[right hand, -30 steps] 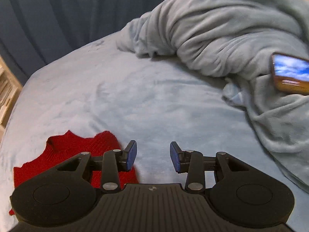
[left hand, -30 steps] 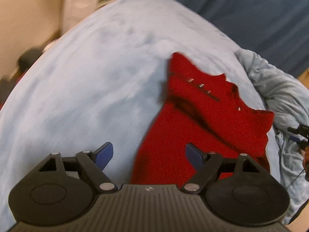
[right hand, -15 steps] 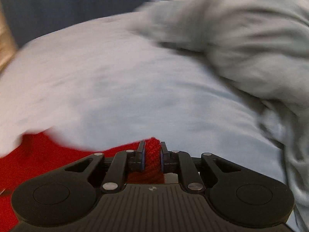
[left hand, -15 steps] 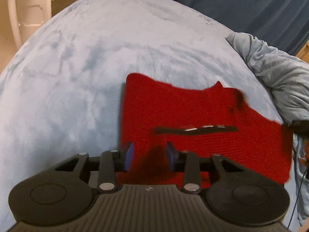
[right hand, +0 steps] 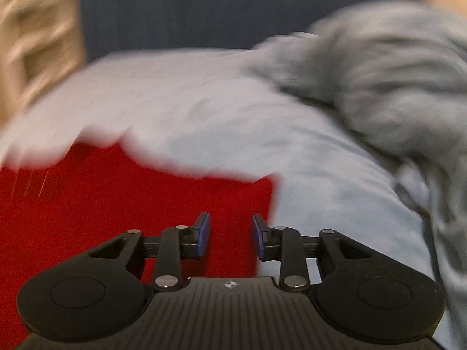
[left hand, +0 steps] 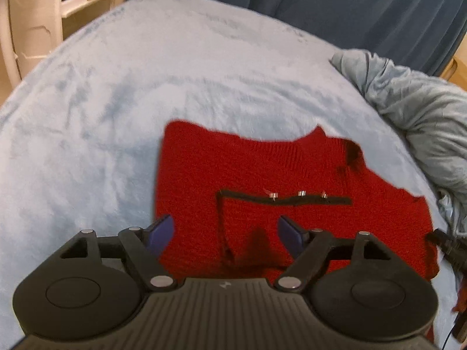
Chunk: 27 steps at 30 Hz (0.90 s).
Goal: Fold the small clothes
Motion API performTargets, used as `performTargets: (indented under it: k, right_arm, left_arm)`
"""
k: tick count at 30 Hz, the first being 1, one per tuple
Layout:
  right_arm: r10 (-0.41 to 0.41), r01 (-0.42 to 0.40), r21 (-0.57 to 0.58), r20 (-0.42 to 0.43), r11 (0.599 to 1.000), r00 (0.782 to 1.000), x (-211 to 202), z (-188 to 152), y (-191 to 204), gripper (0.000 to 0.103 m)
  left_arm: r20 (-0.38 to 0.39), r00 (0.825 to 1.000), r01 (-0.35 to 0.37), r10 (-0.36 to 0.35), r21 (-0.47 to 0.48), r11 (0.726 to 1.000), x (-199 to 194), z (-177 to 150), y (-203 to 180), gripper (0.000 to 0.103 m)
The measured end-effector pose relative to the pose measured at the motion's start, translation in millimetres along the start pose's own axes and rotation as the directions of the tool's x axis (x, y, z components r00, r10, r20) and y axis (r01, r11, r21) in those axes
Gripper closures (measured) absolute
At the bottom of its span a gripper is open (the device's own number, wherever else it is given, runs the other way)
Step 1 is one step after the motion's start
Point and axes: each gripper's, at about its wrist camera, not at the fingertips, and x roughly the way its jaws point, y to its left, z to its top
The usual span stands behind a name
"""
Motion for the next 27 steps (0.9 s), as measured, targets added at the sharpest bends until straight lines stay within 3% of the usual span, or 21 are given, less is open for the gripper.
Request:
performTargets:
  k: [1, 2, 5, 7, 10, 11, 15, 18, 22, 27]
  right_arm:
    - [-0.013, 0.009, -0.067, -0.055, 0.998, 0.998, 13, -11, 9, 0.072]
    - [-0.036, 0.034, -0.08, -0.032, 0.996, 0.999, 15, -18, 13, 0.072]
    - [-0.054, 0.053, -0.005, -0.03, 0.999, 0.998, -4, -9, 12, 0.07]
    - [0.0, 0.004, 0.124, -0.032, 0.992, 0.999, -35, -7, 2, 0.053]
    - [0.085, -0.082, 0.213, -0.007, 0.974, 0.996, -97, -31, 0, 0.04]
    - [0.092, -0.087, 0.205, -0.017, 0.975, 0.996, -122, -45, 5, 0.039]
    - [0.047, -0.035, 0.133, -0.089, 0.991, 0.995, -205, -101, 36, 0.039]
    - [0.05, -0.043, 0.079, -0.085, 0.996, 0.995, -259, -125, 66, 0.039]
    - [0.124, -0.119, 0.072, -0.063, 0.99, 0.99, -310, -132, 100, 0.036]
    - [0.145, -0.142, 0.092, -0.022, 0.986, 0.989, -350, -133, 123, 0.036]
  left_arm:
    - [0.0, 1.0, -0.014, 0.014, 0.013, 1.0, 3, -4, -2, 0.02]
    - [0.002, 1.0, -0.028, 0.027, 0.033, 0.999, 3, -9, -5, 0.02]
    - [-0.003, 0.999, -0.041, 0.041, 0.072, 0.997, -13, -24, -6, 0.018]
    - [-0.006, 0.999, -0.036, 0.036, 0.084, 0.996, -33, -38, -1, 0.018]
    - [0.013, 0.998, -0.067, 0.066, 0.108, 0.992, -76, -74, 10, 0.01]
    - [0.013, 0.996, -0.086, 0.085, 0.101, 0.991, -90, -88, 16, 0.001]
    - [-0.015, 0.99, -0.138, 0.139, 0.077, 0.987, -144, -152, 34, 0.0]
    - [-0.015, 0.984, -0.173, 0.175, 0.083, 0.981, -184, -191, 33, 0.0]
    - [-0.028, 0.99, -0.138, 0.142, 0.094, 0.986, -235, -232, 18, 0.0]
    - [0.014, 0.994, -0.106, 0.105, 0.141, 0.984, -284, -268, -7, 0.0]
